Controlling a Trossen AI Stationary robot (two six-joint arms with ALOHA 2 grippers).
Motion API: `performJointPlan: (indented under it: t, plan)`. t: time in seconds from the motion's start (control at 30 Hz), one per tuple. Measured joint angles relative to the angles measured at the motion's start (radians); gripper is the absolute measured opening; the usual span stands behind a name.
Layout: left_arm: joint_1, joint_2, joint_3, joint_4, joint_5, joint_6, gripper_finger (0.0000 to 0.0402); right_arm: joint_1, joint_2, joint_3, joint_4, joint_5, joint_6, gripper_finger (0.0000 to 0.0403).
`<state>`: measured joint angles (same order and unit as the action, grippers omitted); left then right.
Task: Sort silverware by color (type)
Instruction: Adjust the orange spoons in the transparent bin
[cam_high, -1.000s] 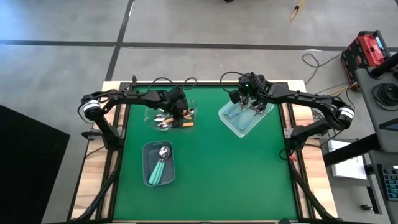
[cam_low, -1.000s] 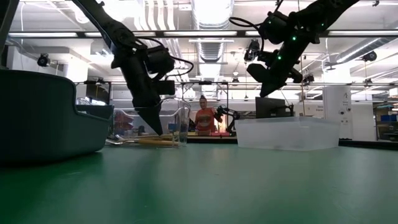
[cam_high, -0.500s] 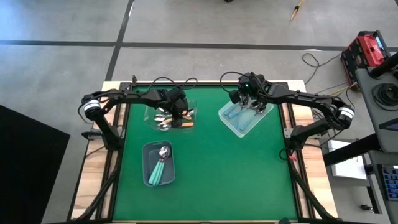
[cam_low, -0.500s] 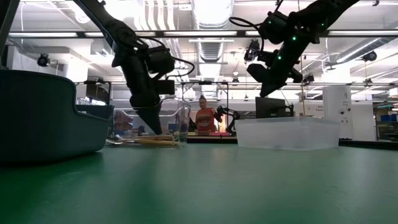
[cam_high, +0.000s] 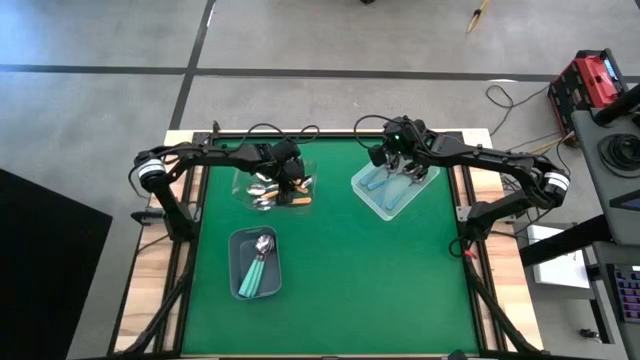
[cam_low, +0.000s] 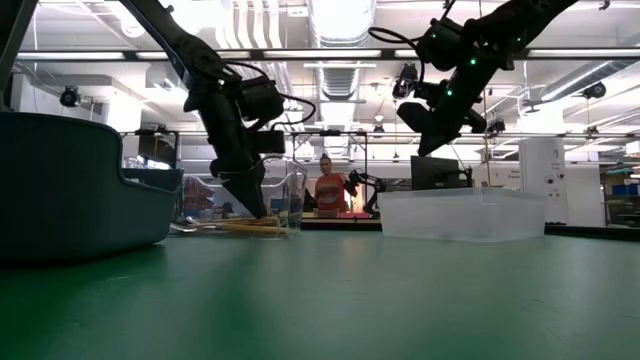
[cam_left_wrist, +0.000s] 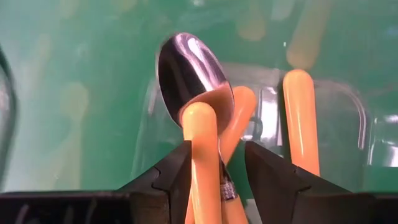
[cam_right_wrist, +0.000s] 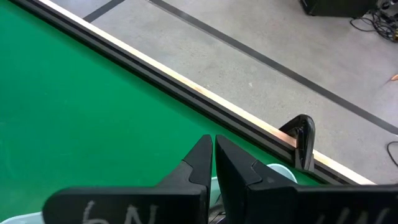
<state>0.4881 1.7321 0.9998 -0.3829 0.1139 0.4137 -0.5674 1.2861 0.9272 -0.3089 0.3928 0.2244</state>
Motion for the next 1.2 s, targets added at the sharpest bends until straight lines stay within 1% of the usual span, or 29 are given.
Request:
performJointPlan:
  t: [0.4, 0.77, 0.9, 1.2]
  plan:
    - [0.000, 0.000, 0.036, 0.006, 0.000, 0.004, 0.0130, 0.000, 0.000, 0.000, 0.000, 0.000, 0.000, 0.0013]
    - [0.000, 0.002, 0.037, 0.071, 0.003, -0.013, 0.0130, 0.000, 0.000, 0.000, 0.000, 0.000, 0.003, 0.0013]
    - [0.000, 0.031, 0.037, 0.104, 0.015, -0.031, 0.0130, 0.000, 0.000, 0.000, 0.000, 0.000, 0.003, 0.0013]
    - [0.000, 0.080, 0.037, 0.120, 0.016, -0.045, 0.0130, 0.000, 0.000, 0.000, 0.000, 0.000, 0.003, 0.0013]
